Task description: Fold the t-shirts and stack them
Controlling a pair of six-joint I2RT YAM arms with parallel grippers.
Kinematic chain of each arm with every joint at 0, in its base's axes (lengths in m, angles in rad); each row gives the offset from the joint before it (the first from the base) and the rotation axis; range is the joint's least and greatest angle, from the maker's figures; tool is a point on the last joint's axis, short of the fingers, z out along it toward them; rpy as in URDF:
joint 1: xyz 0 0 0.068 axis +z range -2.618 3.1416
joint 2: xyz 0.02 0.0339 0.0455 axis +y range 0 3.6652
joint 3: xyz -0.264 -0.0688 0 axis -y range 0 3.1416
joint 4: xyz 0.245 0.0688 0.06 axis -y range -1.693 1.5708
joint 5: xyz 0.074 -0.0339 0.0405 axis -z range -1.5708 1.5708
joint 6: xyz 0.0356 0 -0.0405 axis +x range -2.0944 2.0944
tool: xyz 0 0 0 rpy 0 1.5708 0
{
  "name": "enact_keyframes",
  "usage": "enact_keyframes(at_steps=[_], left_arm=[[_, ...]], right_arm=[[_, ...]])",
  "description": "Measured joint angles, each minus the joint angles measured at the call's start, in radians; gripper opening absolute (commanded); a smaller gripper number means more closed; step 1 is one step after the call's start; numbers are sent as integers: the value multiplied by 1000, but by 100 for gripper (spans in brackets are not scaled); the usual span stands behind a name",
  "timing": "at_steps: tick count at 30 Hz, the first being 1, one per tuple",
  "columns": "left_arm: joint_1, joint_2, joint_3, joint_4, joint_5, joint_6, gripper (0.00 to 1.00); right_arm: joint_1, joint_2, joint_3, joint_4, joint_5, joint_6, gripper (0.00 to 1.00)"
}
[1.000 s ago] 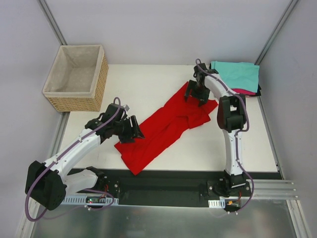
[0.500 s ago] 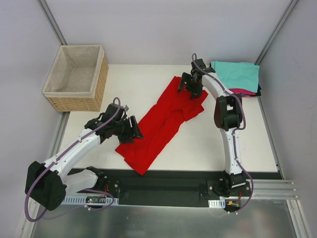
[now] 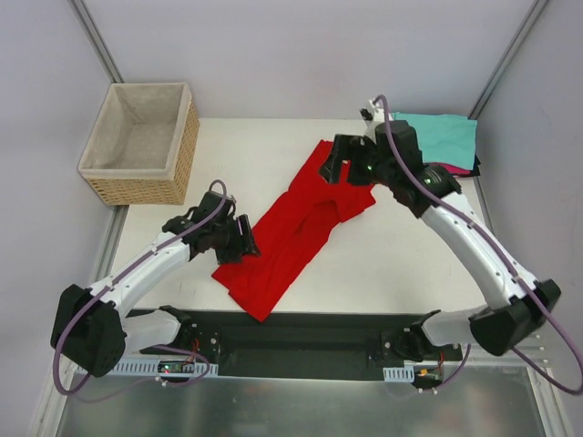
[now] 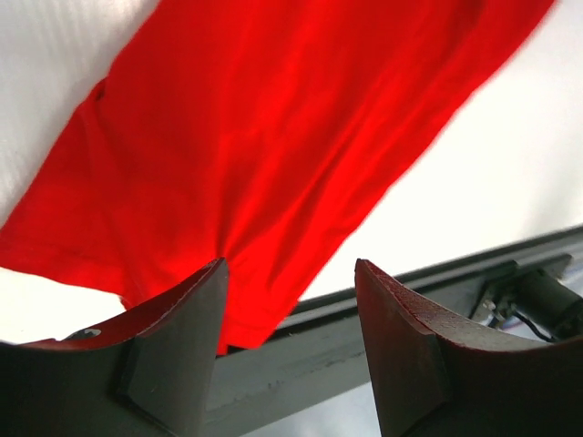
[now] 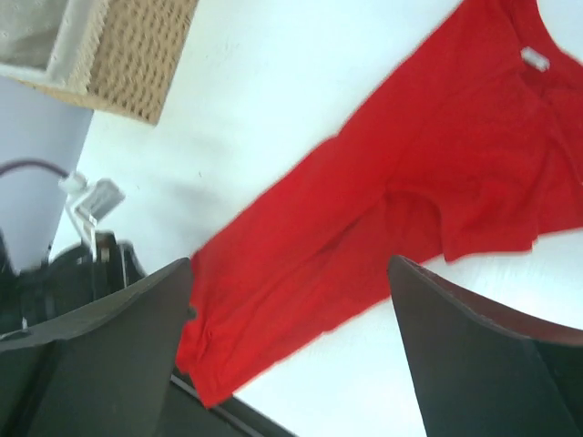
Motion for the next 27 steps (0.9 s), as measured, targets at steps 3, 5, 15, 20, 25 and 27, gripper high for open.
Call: enact_keyframes(at_steps=[3, 5, 15, 20, 25, 27], left_arm=[[0, 40, -29, 11, -19, 0, 58], [0, 49, -64, 12, -37, 0, 58], [0, 40, -146, 15, -38, 0, 58], [0, 1, -176, 23, 8, -1, 58], [0, 26, -218, 51, 29, -3, 58], [0, 65, -237, 72, 44, -7, 57]], right_arm=[[14, -124, -127, -4, 18, 10, 93], [16, -150, -192, -10, 40, 18, 93], [68, -259, -333, -94, 132, 27, 93], [68, -272, -357, -95, 150, 35, 93], [68, -272, -373, -101, 153, 42, 93], [68, -272, -373, -101, 154, 42, 93]])
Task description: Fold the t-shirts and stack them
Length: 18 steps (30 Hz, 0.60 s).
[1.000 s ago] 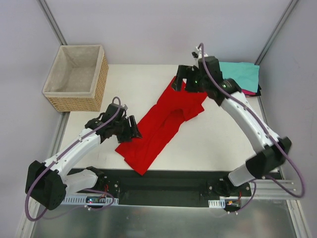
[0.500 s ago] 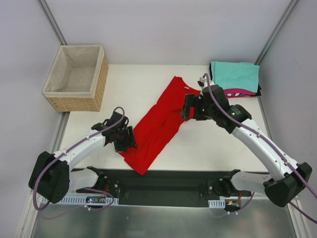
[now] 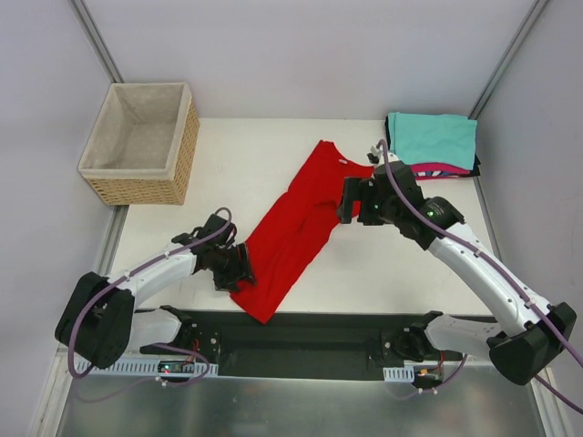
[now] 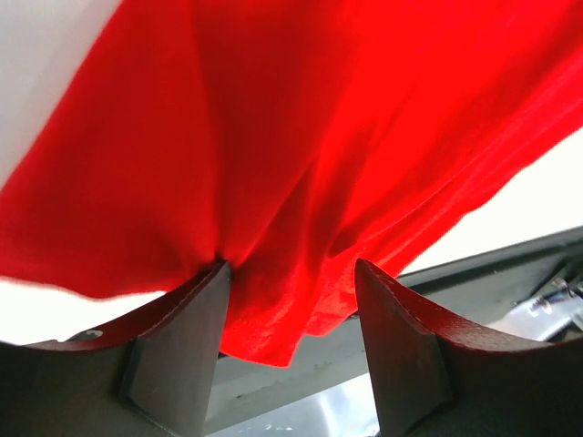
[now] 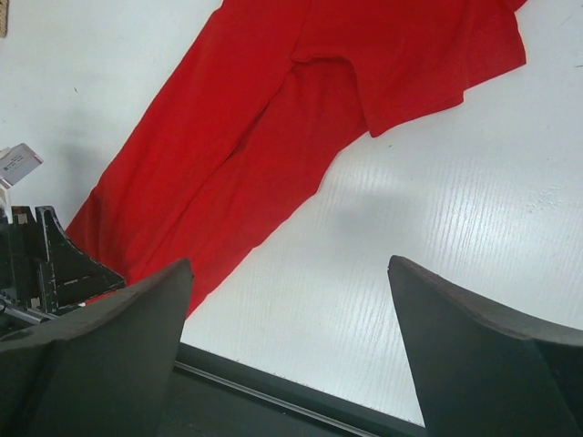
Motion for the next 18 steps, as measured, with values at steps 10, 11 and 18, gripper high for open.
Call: enact_keyframes(at_steps=[10, 11, 18], left_arm=[[-80, 104, -3, 124, 105, -51, 57], [-105, 121, 3, 138, 111, -61, 57], [-298, 297, 137, 190, 139, -127, 56]], right_arm=[[0, 0, 0, -23, 26, -1, 93], [0, 0, 0, -24, 27, -1, 93], [0, 0, 0, -29, 32, -1, 93]])
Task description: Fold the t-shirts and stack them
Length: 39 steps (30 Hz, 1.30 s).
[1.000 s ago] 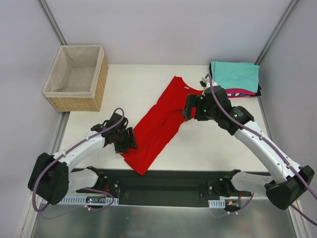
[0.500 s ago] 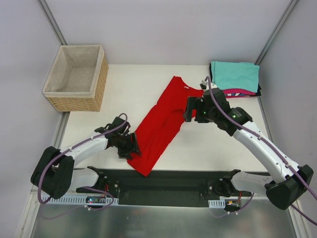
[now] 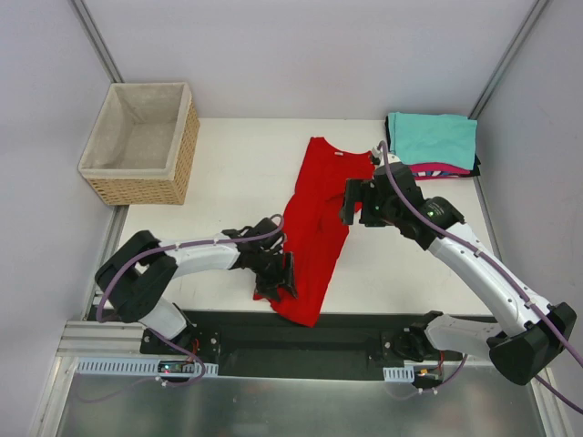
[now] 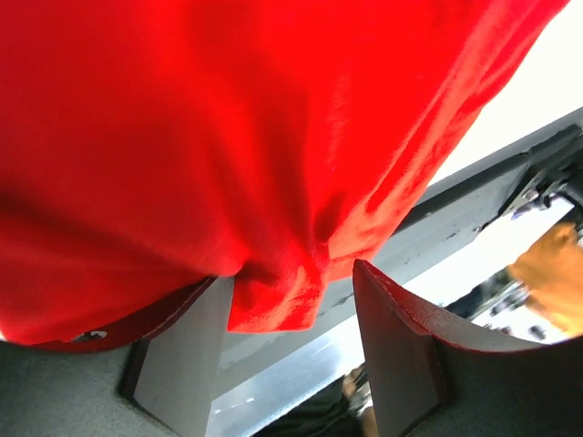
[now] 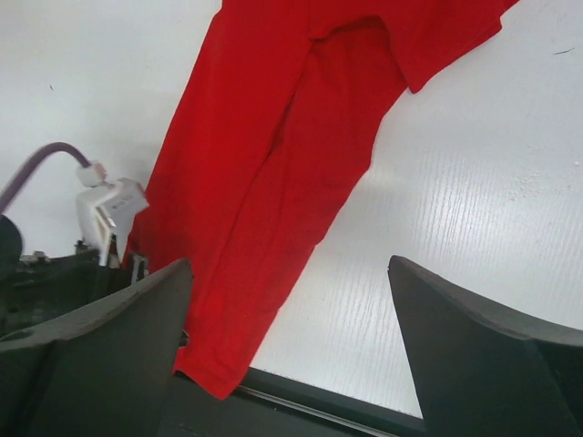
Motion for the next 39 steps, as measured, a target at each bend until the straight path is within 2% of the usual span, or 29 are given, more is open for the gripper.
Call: enact_keyframes(at_steps=[6, 12, 19, 24, 27, 32, 39], left_arm=[[-150, 202, 204, 12, 14, -18, 55], [-178, 212, 257, -4, -34, 2, 57], [-131, 15, 325, -142, -192, 74, 59], [-57, -237, 346, -200, -253, 94, 60], [-45, -324, 348, -233, -280, 101, 60], [-24, -386, 323, -294, -304, 104, 60], [41, -417, 273, -370, -314, 106, 60]], right_arm=[[0, 0, 0, -13, 27, 0, 94], [-9, 31, 6, -21, 79, -8, 94], [-130, 250, 113, 6, 55, -29, 94], [-195, 491, 303, 41, 8, -43, 93], [-225, 646, 424, 65, -42, -44, 93], [-265, 878, 596, 99, -140, -25, 93], [-318, 1047, 659, 157, -277, 42, 93]])
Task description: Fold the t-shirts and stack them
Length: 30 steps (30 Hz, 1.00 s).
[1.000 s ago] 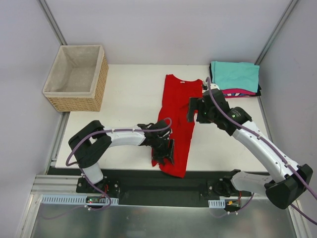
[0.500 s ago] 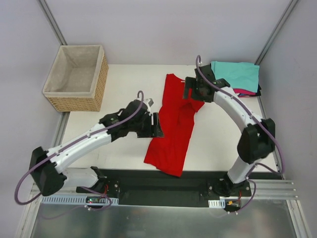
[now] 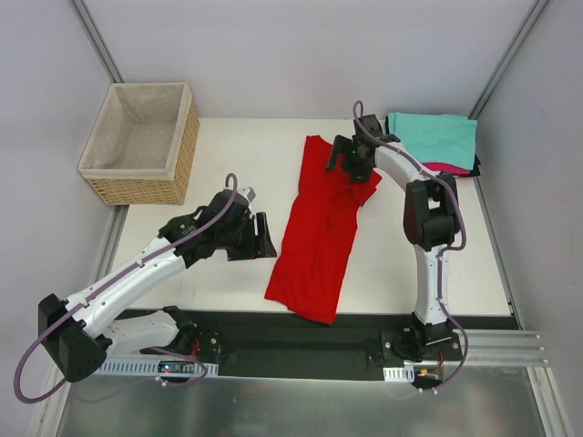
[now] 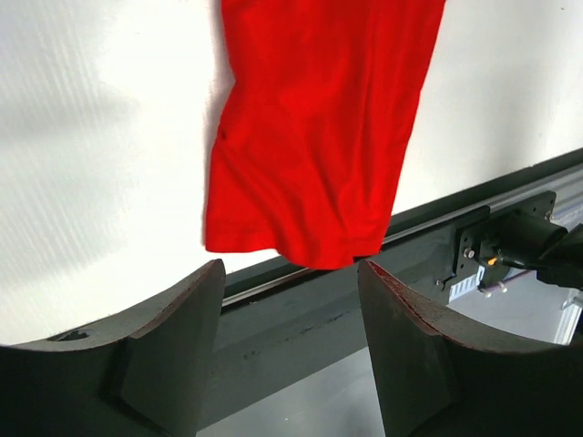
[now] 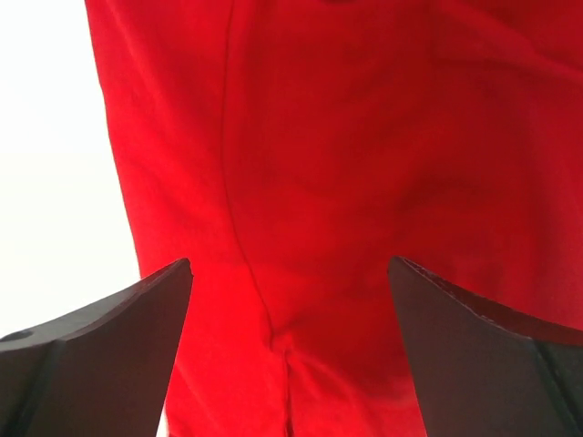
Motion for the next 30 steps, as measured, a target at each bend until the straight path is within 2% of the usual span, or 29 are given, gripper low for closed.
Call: enact_keyframes(at_steps=[11, 20, 25, 30], left_arm=[[29, 32, 24, -25, 2, 25, 60], [51, 51, 32, -39, 8, 37, 60], [58, 51, 32, -43, 9, 41, 60], [62, 49, 32, -47, 10, 43, 60]], right_arm=[[-55, 230, 302, 106, -189, 144, 96], [-58, 341, 349, 243, -305, 302, 96], [-43, 354, 353, 280, -317, 333, 100], [9, 407, 433, 297, -328, 349, 97]])
